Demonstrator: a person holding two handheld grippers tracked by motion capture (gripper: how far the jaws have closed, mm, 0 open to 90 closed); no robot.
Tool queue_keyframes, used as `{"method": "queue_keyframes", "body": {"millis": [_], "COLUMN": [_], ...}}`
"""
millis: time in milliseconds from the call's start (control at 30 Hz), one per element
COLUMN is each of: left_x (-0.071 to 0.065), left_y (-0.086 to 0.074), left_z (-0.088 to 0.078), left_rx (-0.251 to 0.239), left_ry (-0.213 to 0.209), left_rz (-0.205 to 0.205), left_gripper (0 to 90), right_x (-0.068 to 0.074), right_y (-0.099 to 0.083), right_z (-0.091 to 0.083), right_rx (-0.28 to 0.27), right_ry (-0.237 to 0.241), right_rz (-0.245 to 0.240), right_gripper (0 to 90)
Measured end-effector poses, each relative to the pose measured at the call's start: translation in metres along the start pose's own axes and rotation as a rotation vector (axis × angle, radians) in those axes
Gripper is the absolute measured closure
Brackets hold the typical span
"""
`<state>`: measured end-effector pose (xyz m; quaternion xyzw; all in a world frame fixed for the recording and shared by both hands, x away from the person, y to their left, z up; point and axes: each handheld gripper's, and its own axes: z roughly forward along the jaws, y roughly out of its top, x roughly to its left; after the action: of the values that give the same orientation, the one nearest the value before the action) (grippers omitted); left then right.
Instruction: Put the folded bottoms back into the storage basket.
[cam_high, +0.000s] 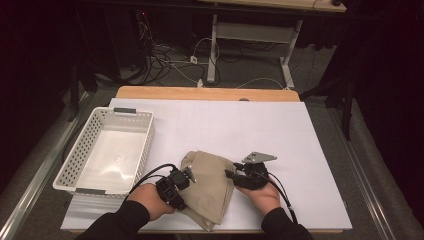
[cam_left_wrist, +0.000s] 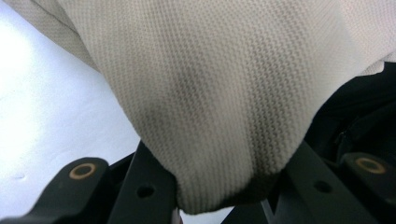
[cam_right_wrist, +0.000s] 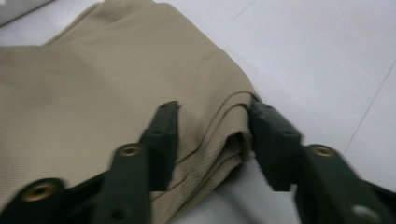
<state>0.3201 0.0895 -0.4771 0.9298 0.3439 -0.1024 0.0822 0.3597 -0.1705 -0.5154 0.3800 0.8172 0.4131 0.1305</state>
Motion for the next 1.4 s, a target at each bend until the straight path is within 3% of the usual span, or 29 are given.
{"method": "queue_keyframes", "body": {"millis": [100, 167, 200, 267, 333, 367, 500, 600, 900, 1133, 1400], "left_x": [0.0, 0.0, 0.0, 0.0, 0.001, 0.001, 0.001, 0.001, 0.003, 0.007, 0.012], "left_y": [0.0, 0.0, 0.0, 0.0, 0.0, 0.001, 0.0, 0.0, 0.0, -0.004, -0.008], "left_z": [0.0, 0.0, 0.0, 0.0, 0.0, 0.0, 0.0, 0.0, -0.009, -0.023, -0.036], "left_rx": [0.002, 0.001, 0.002, 0.002, 0.004, 0.007, 0.002, 0.003, -0.002, -0.006, -0.002], "left_ry": [-0.001, 0.0, -0.002, -0.002, -0.005, -0.006, -0.003, -0.004, 0.013, 0.043, 0.07], "left_rz": [-0.001, 0.0, 0.001, 0.001, 0.001, 0.003, 0.001, -0.001, -0.004, -0.012, -0.023], "left_gripper": [73.2, 73.2, 73.2, 73.2, 73.2, 73.2, 73.2, 73.2, 73.5, 73.7, 73.7], "right_x": [-0.003, -0.007, -0.009, -0.01, -0.007, -0.005, -0.004, -0.002, 0.002, 0.006, 0.012], "right_y": [0.004, 0.008, 0.01, 0.009, 0.009, 0.008, 0.008, 0.007, 0.009, 0.021, 0.035], "right_z": [0.001, 0.004, 0.012, 0.015, 0.015, 0.015, 0.015, 0.014, 0.009, 0.002, 0.005], "right_rx": [-0.017, -0.014, 0.041, 0.052, 0.046, 0.045, 0.041, 0.027, -0.014, -0.058, -0.092], "right_ry": [-0.036, -0.042, -0.016, -0.013, 0.01, 0.032, 0.049, 0.043, 0.026, 0.015, 0.023], "right_rz": [0.014, 0.03, 0.059, 0.062, 0.051, 0.033, 0.033, 0.003, -0.033, -0.061, -0.081], "right_gripper": [35.0, 32.2, 34.1, 36.7, 49.6, 61.3, 71.0, 79.5, 81.6, 81.7, 81.6]}}
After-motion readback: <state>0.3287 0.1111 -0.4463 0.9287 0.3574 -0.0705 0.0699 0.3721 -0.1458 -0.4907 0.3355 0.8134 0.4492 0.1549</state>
